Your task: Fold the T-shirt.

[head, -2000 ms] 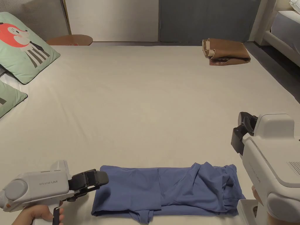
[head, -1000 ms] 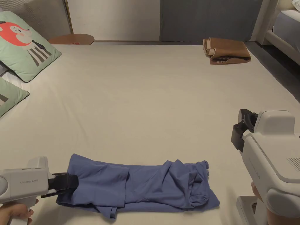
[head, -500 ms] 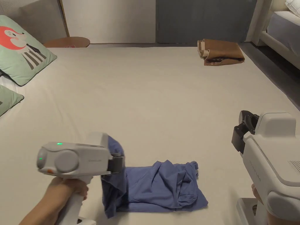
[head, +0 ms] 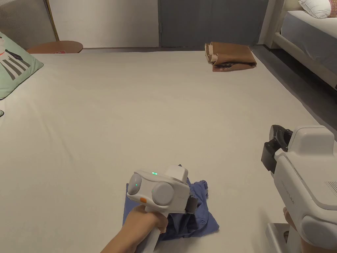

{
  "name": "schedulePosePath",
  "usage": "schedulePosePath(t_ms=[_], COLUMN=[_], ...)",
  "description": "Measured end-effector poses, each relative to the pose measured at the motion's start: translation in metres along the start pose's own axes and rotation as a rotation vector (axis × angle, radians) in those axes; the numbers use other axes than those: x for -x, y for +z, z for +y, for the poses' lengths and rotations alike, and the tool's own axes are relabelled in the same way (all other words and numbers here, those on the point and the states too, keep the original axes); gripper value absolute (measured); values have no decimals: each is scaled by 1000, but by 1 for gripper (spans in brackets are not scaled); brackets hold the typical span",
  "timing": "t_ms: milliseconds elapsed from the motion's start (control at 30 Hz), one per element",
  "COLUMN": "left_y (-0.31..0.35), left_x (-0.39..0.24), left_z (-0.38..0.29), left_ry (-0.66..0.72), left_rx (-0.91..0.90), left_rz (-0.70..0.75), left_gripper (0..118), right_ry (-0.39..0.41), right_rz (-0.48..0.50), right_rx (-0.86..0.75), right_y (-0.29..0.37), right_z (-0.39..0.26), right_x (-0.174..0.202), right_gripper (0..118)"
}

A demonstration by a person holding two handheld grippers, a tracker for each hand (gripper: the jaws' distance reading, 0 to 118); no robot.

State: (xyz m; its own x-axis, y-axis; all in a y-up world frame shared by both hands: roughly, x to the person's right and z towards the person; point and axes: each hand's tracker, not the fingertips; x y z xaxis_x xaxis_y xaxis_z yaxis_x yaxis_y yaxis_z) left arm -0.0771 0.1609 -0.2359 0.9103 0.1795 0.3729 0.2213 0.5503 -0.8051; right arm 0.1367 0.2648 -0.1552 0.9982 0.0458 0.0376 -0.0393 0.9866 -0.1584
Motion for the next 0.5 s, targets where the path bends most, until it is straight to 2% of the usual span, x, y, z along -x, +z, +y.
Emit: schedulePosePath(t_ms=[67,100,133,200,300,400,500], left_y=[3,6,3,16,43,70,82], left_x=[4,7,13,23,35,55,72], left_z=[0,-1,-2,-2,-5,-20,-32], left_ry=[47,90,122,171,199,206,208], left_rx=[-38,-64,-91,-168,-316,-535,-630], left_rz=[-96,-128,-154,-173,-122,4,161], left_gripper=[87,98,102,102,102,102,102], right_ry=[-1,-1,-1,1,0,2,2], right_rz=[-2,1,2,3,7,13,24], right_rx=[2,3,3,3,3,-2,-4], right_y=[2,3,3,4,4,5,5], right_z=[-1,-1,-1,-1,0,1,2], right_x=[1,1,2,2,5,8,12], right_gripper=[0,0,0,0,0,0,0])
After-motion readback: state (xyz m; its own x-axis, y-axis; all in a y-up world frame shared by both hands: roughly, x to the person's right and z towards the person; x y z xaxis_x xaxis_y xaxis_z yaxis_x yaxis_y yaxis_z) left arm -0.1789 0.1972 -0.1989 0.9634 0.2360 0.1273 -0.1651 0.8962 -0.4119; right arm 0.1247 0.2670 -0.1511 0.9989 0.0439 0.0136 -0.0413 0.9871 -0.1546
